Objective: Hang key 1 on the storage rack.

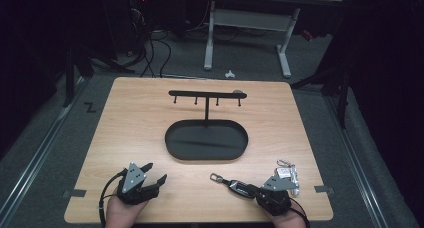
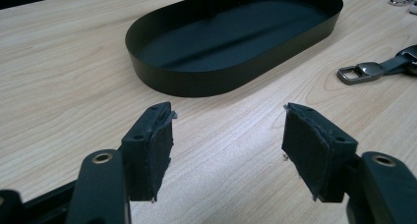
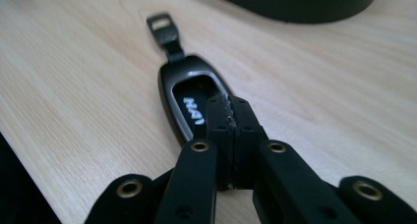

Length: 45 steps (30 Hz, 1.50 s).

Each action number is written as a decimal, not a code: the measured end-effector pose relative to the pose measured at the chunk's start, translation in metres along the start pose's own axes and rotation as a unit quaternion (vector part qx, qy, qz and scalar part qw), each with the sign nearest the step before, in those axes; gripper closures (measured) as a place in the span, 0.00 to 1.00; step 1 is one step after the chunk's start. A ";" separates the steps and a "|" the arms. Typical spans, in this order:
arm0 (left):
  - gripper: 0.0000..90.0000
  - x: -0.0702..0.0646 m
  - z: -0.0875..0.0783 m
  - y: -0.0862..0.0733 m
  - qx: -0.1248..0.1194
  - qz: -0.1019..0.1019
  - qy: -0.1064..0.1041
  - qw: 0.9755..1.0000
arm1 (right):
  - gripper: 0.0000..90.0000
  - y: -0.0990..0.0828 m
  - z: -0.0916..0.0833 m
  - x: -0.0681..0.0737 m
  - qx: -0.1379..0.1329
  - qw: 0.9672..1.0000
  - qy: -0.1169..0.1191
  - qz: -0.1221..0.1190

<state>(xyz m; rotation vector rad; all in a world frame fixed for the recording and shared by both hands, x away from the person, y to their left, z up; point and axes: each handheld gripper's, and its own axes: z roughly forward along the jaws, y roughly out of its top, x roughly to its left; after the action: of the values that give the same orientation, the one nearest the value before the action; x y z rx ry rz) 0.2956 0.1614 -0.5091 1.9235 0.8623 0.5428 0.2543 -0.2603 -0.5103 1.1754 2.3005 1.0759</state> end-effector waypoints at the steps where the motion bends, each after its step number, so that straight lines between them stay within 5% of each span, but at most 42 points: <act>1: 0.41 0.000 0.001 0.000 0.001 0.001 0.000 1.000 | 0.97 0.001 -0.001 -0.001 -0.004 1.000 -0.002 0.004; 5: 0.41 -0.001 0.002 -0.001 0.004 0.004 0.005 1.000 | 0.94 0.002 -0.005 -0.011 -0.013 0.999 -0.027 0.016; 13: 0.40 0.000 0.000 -0.003 0.007 0.003 0.012 1.000 | 0.80 0.002 -0.003 -0.027 0.016 0.998 -0.059 0.027; 22: 0.41 0.000 0.000 -0.006 0.017 0.001 -0.004 1.000 | 0.66 0.021 0.002 -0.037 0.094 0.992 -0.067 0.056; 23: 0.41 0.000 0.001 -0.006 0.019 -0.001 -0.008 1.000 | 0.64 0.024 0.005 -0.038 0.119 0.989 -0.067 0.055; 27: 0.41 0.001 -0.002 -0.004 0.009 -0.011 -0.015 1.000 | 0.62 0.030 0.008 -0.039 0.146 0.985 -0.068 0.059; 35: 0.39 0.004 -0.001 -0.005 0.002 -0.017 -0.017 1.000 | 0.55 0.046 0.015 -0.041 0.234 0.969 -0.058 0.052; 36: 0.38 0.004 -0.001 -0.005 0.002 -0.017 -0.017 1.000 | 0.55 0.046 0.015 -0.041 0.234 0.969 -0.058 0.052; 37: 0.37 0.003 -0.001 -0.006 0.000 -0.012 -0.016 1.000 | 0.54 0.050 0.019 -0.041 0.253 0.965 -0.065 0.034; 40: 0.33 0.001 -0.001 -0.006 0.001 -0.002 -0.011 1.000 | 0.54 0.054 0.022 -0.039 0.269 0.960 -0.075 0.014; 42: 0.30 0.000 0.000 -0.007 0.003 0.003 -0.011 1.000 | 0.51 0.060 0.025 -0.037 0.294 0.953 -0.075 -0.012; 45: 0.27 -0.001 0.002 -0.008 0.003 0.000 -0.016 1.000 | 0.49 0.063 0.027 -0.037 0.304 0.950 -0.068 -0.020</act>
<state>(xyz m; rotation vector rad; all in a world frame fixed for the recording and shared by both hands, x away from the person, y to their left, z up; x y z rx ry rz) 0.2938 0.1624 -0.5170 1.9327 0.8447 0.5076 0.3262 -0.2539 -0.4817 1.3449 2.6076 0.2419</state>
